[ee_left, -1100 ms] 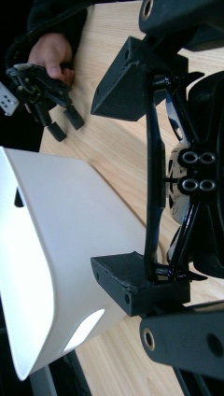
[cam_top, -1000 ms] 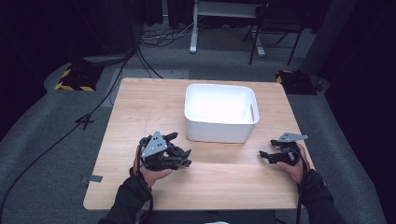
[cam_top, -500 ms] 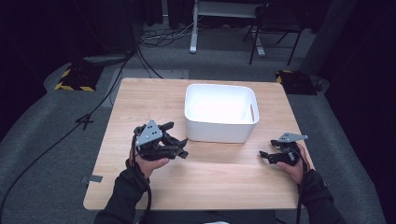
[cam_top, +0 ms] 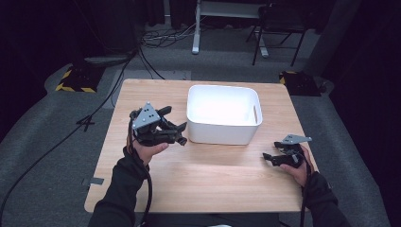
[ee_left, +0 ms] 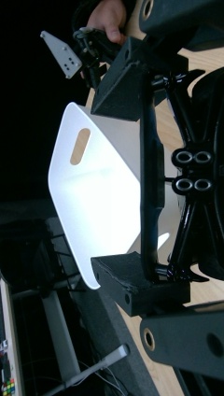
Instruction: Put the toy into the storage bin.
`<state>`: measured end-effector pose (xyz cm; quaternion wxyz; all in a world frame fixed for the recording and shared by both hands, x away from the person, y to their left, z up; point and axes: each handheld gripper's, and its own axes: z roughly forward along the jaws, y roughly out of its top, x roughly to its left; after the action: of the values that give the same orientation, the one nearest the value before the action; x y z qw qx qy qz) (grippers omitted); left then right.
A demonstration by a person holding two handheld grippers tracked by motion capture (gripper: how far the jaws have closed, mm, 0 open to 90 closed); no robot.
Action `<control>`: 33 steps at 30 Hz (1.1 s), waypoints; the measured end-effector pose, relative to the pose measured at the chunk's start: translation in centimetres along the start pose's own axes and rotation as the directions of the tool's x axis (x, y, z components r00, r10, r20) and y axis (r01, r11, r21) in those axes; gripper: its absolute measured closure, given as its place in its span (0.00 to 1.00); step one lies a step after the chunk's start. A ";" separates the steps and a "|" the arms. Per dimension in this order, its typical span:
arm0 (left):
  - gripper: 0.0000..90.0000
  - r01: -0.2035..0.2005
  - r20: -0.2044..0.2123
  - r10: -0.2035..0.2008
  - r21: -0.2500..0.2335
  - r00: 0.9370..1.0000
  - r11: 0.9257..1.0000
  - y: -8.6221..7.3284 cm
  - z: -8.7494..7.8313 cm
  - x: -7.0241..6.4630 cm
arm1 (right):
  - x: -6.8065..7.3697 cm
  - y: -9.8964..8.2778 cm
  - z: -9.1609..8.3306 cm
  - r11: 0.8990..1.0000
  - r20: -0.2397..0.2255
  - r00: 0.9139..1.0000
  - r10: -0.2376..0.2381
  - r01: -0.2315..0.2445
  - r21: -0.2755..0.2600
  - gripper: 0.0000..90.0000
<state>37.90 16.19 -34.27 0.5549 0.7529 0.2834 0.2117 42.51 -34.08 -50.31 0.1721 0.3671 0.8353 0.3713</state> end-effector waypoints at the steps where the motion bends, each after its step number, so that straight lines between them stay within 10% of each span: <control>1: 0.27 -0.002 -0.010 0.002 -0.008 1.000 1.000 0.2 0.0 0.1 | 0.0 0.0 0.0 1.000 0.000 1.000 0.000 0.000 0.000 0.23; 33: 0.27 -0.094 -0.028 0.094 -0.018 0.995 0.995 7.9 2.1 2.3 | 0.0 0.0 0.0 1.000 0.000 1.000 0.000 0.000 0.000 0.23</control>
<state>42.53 14.42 -27.32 0.5476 0.7572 0.2531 0.2503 42.51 -34.08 -50.31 0.1722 0.3672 0.8353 0.3712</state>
